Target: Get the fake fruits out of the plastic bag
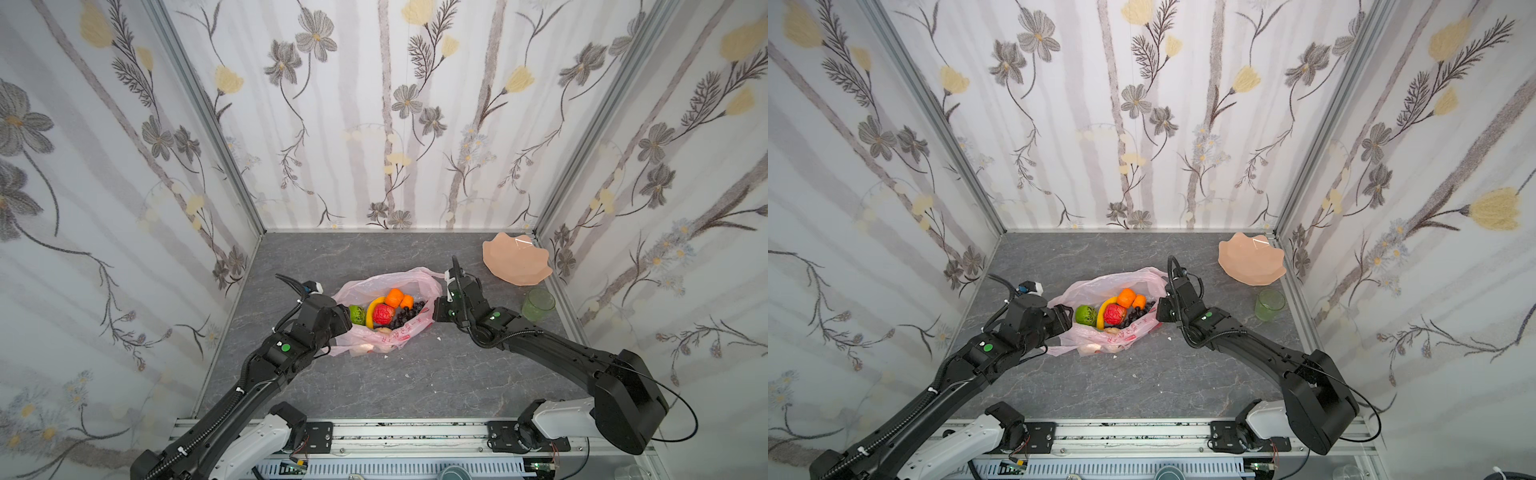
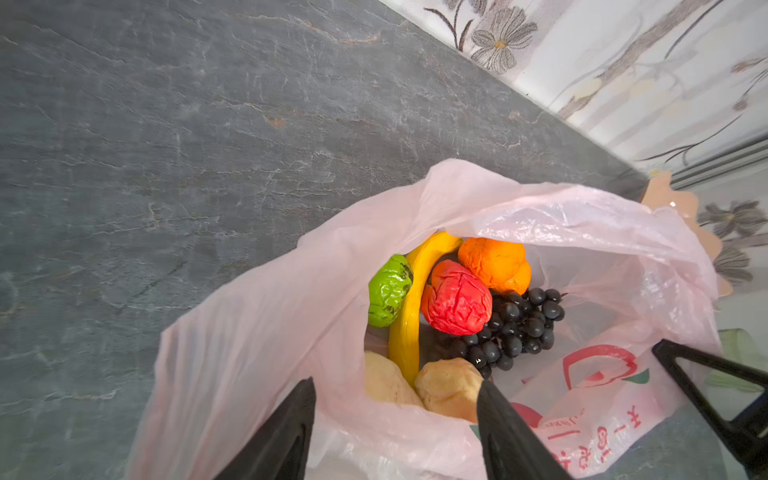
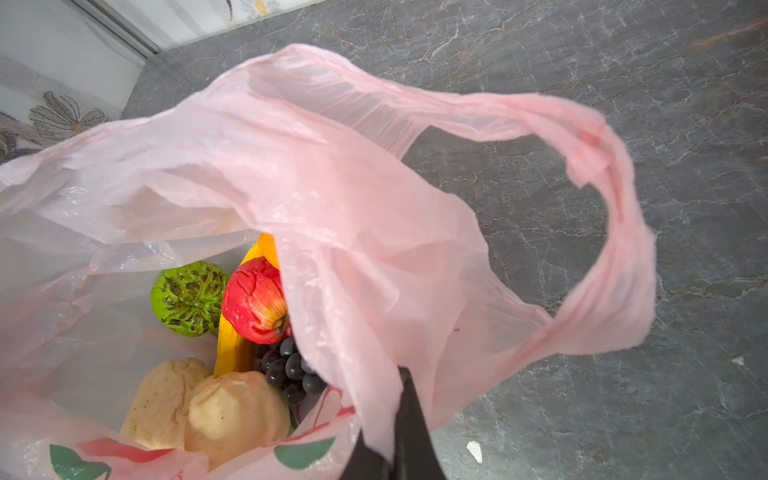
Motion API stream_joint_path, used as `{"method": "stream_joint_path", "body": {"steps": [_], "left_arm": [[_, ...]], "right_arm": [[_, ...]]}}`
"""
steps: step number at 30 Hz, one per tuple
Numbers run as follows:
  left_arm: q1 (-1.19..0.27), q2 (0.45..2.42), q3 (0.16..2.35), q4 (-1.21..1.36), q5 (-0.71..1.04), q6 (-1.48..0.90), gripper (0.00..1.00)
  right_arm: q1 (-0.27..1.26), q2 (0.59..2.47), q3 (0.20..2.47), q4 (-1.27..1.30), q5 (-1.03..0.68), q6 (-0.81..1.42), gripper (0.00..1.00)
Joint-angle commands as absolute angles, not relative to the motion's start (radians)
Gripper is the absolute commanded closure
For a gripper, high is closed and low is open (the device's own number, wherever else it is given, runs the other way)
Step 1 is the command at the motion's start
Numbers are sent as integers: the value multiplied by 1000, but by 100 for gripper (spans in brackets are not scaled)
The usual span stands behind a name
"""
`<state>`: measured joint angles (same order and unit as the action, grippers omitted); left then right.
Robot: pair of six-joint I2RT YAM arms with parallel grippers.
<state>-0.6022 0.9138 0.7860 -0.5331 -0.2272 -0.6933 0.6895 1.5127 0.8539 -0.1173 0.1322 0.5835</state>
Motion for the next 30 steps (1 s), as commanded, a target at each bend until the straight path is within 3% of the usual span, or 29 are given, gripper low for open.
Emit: {"method": "stream_joint_path", "body": {"steps": [1, 5, 10, 16, 21, 25, 27, 30], "left_arm": [[-707, 1021, 904, -708, -471, -639, 31], [-807, 1236, 1045, -756, -594, -555, 21], [-796, 1453, 1117, -771, -723, -474, 7], [-666, 1637, 1129, -755, -688, -475, 8], [-604, 1734, 1132, -692, -558, -459, 40], [-552, 1712, 1094, -627, -437, -471, 80], [-507, 1650, 1047, -565, -343, -487, 96], [-416, 1510, 938, -449, -211, -533, 100]], "right_arm": [[704, 1513, 879, -135, 185, 552, 100], [713, 1504, 891, -147, 199, 540, 100], [720, 1476, 883, -151, 212, 529, 100], [715, 1456, 865, -151, 228, 523, 100], [683, 1448, 844, -137, 219, 525, 100], [620, 1440, 824, -103, 154, 519, 100], [586, 1442, 810, -62, 105, 503, 100], [540, 1479, 821, -17, 44, 476, 100]]}}
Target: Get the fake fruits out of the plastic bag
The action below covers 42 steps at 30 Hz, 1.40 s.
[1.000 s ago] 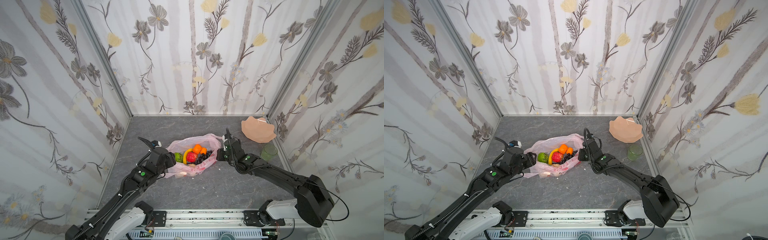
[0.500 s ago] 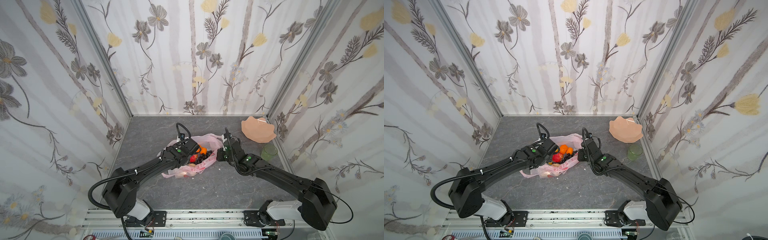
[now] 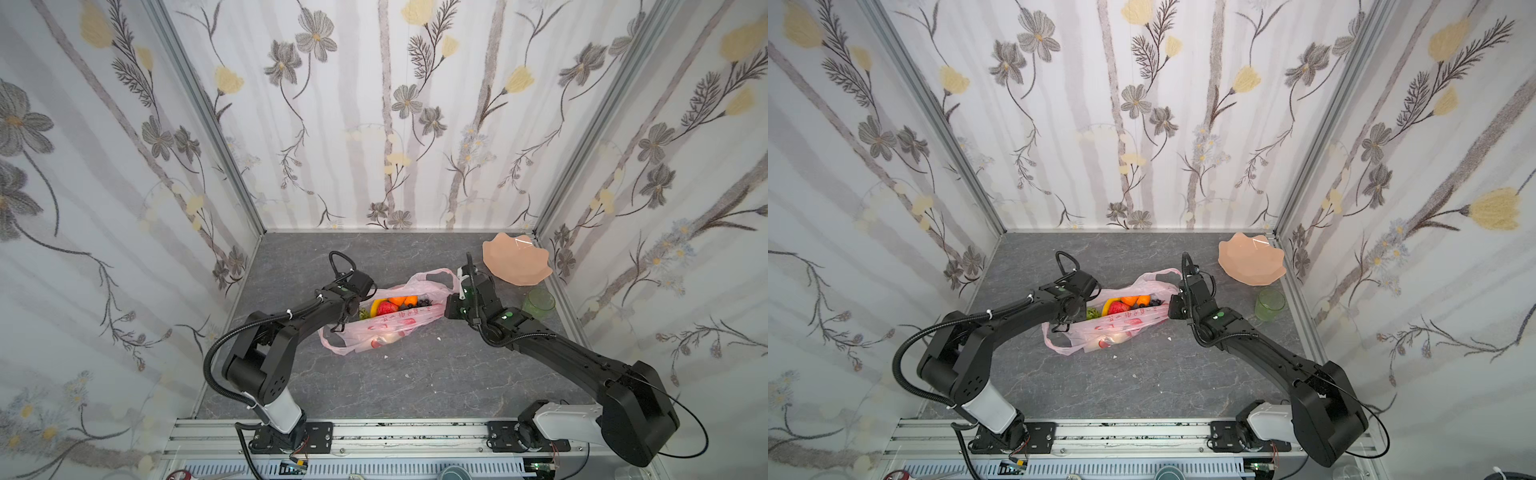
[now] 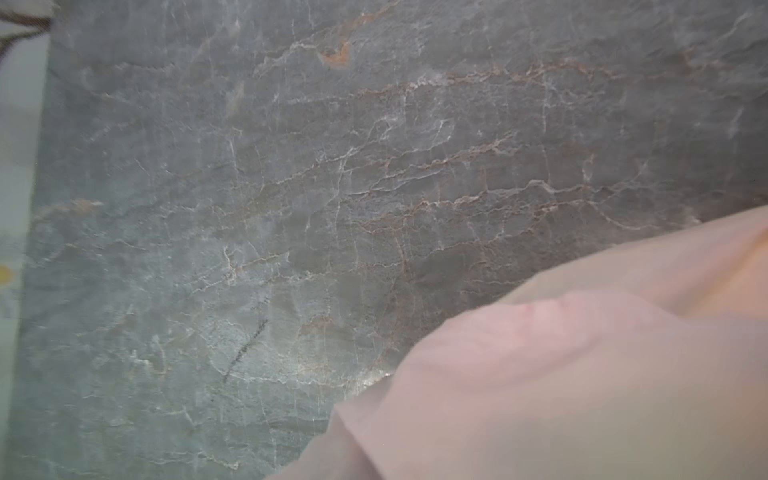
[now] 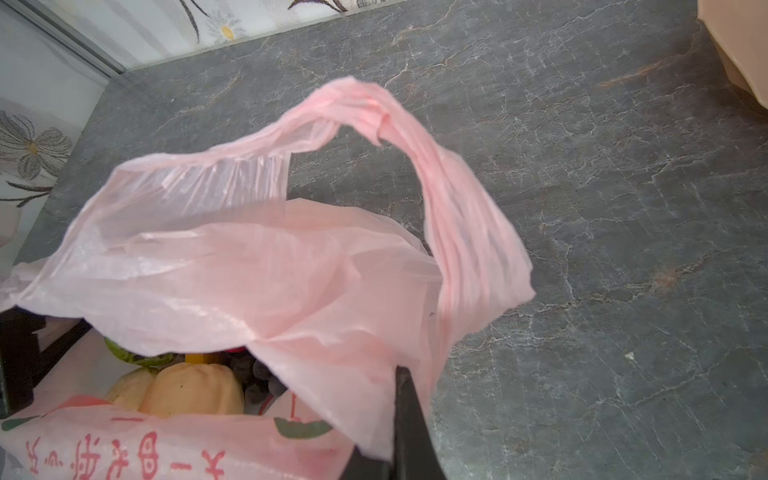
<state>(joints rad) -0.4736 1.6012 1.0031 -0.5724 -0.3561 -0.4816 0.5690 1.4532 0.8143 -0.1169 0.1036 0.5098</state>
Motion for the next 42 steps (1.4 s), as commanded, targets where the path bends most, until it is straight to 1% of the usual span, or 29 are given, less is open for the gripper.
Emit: {"method": "stream_joint_path", "body": {"steps": [1, 5, 7, 9, 12, 13, 14, 16, 18, 20, 24, 25, 30, 32, 33, 35, 37, 40, 42], "left_arm": [[-386, 1465, 898, -411, -175, -550, 100], [-228, 1265, 742, -286, -18, -616, 100], [-162, 1148, 670, -215, 84, -649, 100], [-151, 1081, 622, -163, 143, -666, 100], [-188, 1042, 576, -122, 215, -676, 100], [-218, 1030, 564, -118, 208, -673, 100], [-246, 1020, 555, -118, 195, -671, 100], [-303, 1001, 534, -117, 168, -670, 100], [-347, 988, 511, -117, 142, -678, 100], [-381, 978, 494, -115, 108, -683, 100], [-437, 976, 473, -96, 67, -683, 100], [-447, 978, 470, -86, 66, -683, 100], [-475, 981, 454, -41, 65, -693, 100], [-479, 987, 451, -35, 61, -701, 100], [-480, 989, 448, -35, 56, -709, 100], [-479, 987, 439, -34, 37, -732, 100], [-479, 977, 421, -32, 13, -764, 100], [-461, 938, 379, -25, -28, -821, 100], [-425, 898, 341, -5, -20, -852, 100]], "right_arm": [[533, 1492, 828, -8, 35, 472, 100], [510, 1593, 909, 29, -14, 448, 100], [508, 1687, 988, 28, -35, 444, 100], [522, 1760, 1071, 15, -52, 445, 100], [574, 1854, 1203, -37, -26, 441, 100], [590, 1879, 1239, -60, -10, 444, 92], [604, 1897, 1265, -79, 0, 450, 82], [628, 1912, 1290, -110, 32, 472, 51], [652, 1903, 1278, -136, 84, 506, 26], [671, 1884, 1257, -163, 119, 545, 16], [749, 1810, 1177, -169, 196, 635, 4], [770, 1802, 1166, -168, 202, 658, 3], [860, 1842, 1163, -144, 163, 741, 3], [878, 1870, 1182, -146, 155, 746, 6], [884, 1887, 1197, -158, 152, 746, 10], [892, 1902, 1205, -179, 156, 736, 22], [894, 1888, 1164, -166, 164, 728, 40], [894, 1839, 1042, -110, 167, 727, 67], [890, 1821, 969, -69, 165, 729, 80]]}}
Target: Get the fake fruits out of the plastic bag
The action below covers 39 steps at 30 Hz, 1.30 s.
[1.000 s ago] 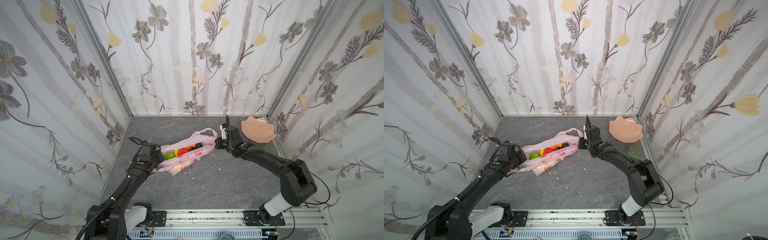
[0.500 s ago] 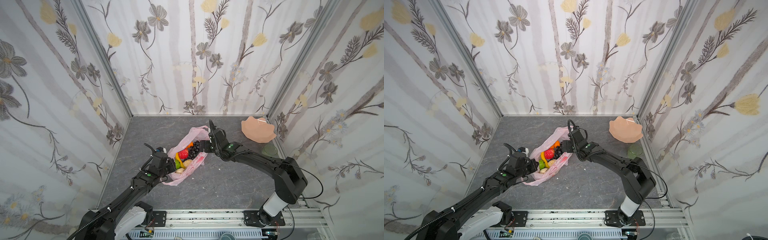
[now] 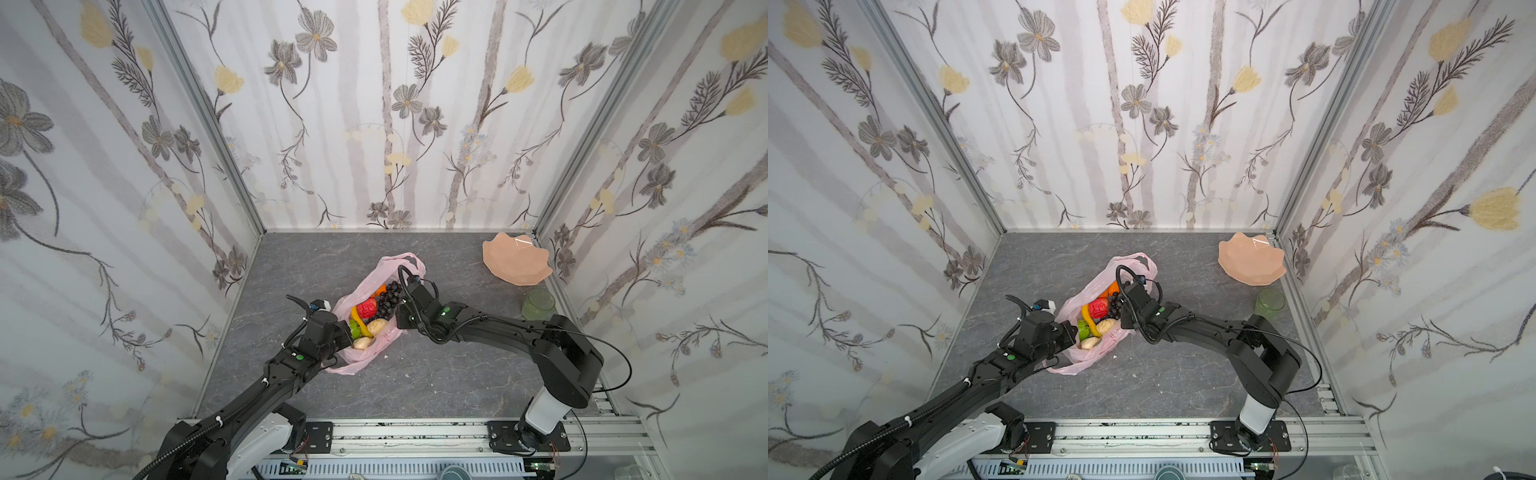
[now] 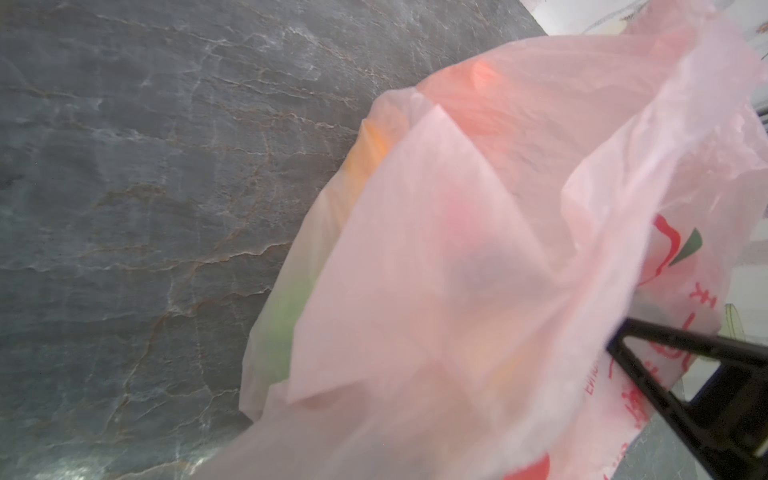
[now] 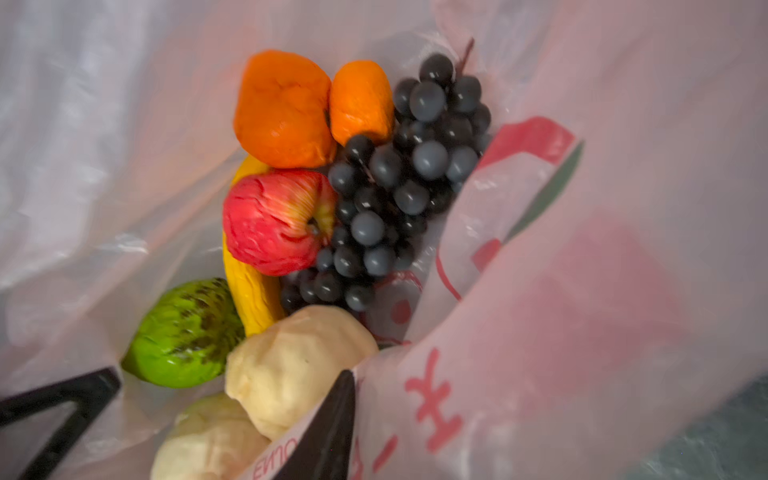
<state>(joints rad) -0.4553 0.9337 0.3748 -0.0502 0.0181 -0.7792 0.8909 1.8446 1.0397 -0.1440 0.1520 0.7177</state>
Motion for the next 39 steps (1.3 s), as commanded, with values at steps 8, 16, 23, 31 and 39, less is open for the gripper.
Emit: {"method": "stream_joint_path", "body": {"steps": [8, 16, 23, 31, 39], "left_arm": [[-259, 858, 280, 54, 145, -854, 100], [-208, 915, 311, 57, 134, -802, 100], [-31, 991, 389, 136, 244, -769, 100], [30, 979, 329, 223, 356, -790, 100], [-86, 883, 213, 212, 300, -770, 100]], "right_arm": [[874, 1837, 880, 52, 119, 718, 88], [876, 1934, 974, 80, 69, 698, 91], [870, 2074, 1188, 40, 72, 626, 94], [861, 2095, 1250, 27, 67, 602, 93], [862, 2016, 1079, 80, 45, 645, 82]]}}
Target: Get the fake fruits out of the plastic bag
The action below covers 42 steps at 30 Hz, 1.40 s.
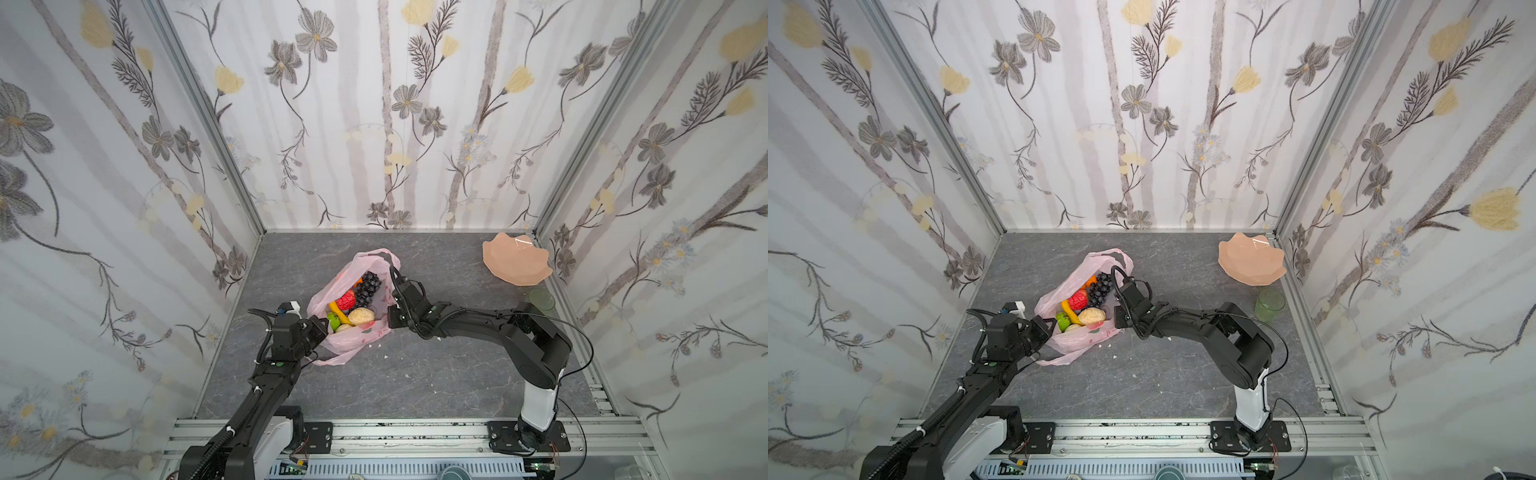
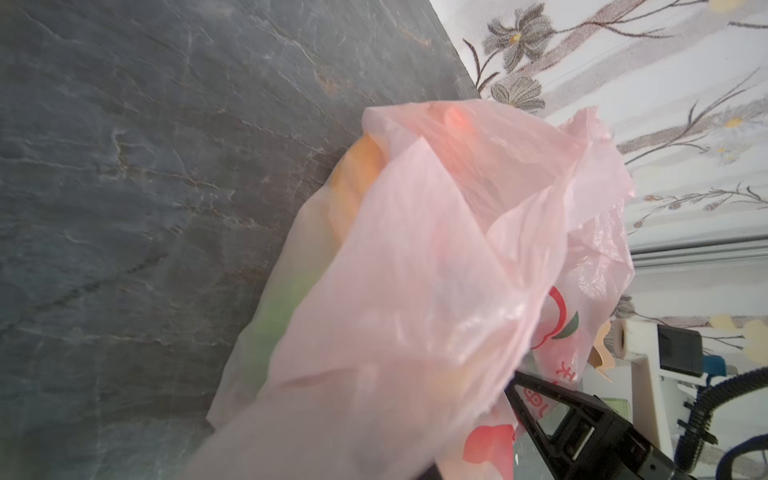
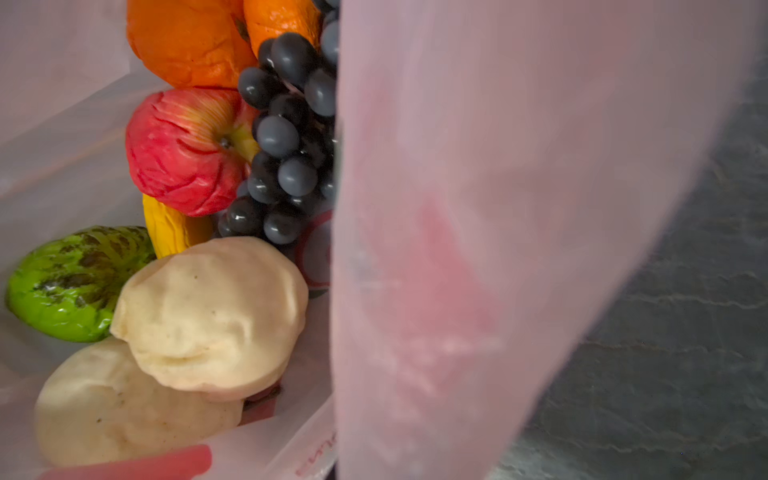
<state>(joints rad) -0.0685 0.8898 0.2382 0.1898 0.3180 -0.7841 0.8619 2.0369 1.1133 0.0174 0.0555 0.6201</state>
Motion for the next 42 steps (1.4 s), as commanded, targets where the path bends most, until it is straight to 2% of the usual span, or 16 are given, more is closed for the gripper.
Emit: {"method": "stream_joint_path", "body": {"steps": [1, 6, 13, 19, 24, 33, 42], "left_arm": [[-89, 885, 206, 212, 298, -769, 100], [-100, 895, 198, 212, 295, -755, 100], [-121, 876, 202, 212, 289, -755, 100], [-140, 867, 206, 212, 270, -751, 100], [-146, 852, 203, 212, 253, -741, 100], [-150, 798, 190, 219, 250, -726, 100], [-158, 791, 183, 221, 252, -720, 100]], "right_arm": [[862, 2011, 1066, 85, 42, 650, 79], [868, 1998, 1039, 74, 46, 655, 66], [891, 1932, 1034, 27, 87, 652, 59], [891, 1820, 1021, -65, 162, 628, 43], [863, 1691, 999, -177, 259, 585, 35], [602, 1453, 904, -254, 288, 580, 31], [301, 1449, 899, -277, 193, 692, 30]]}}
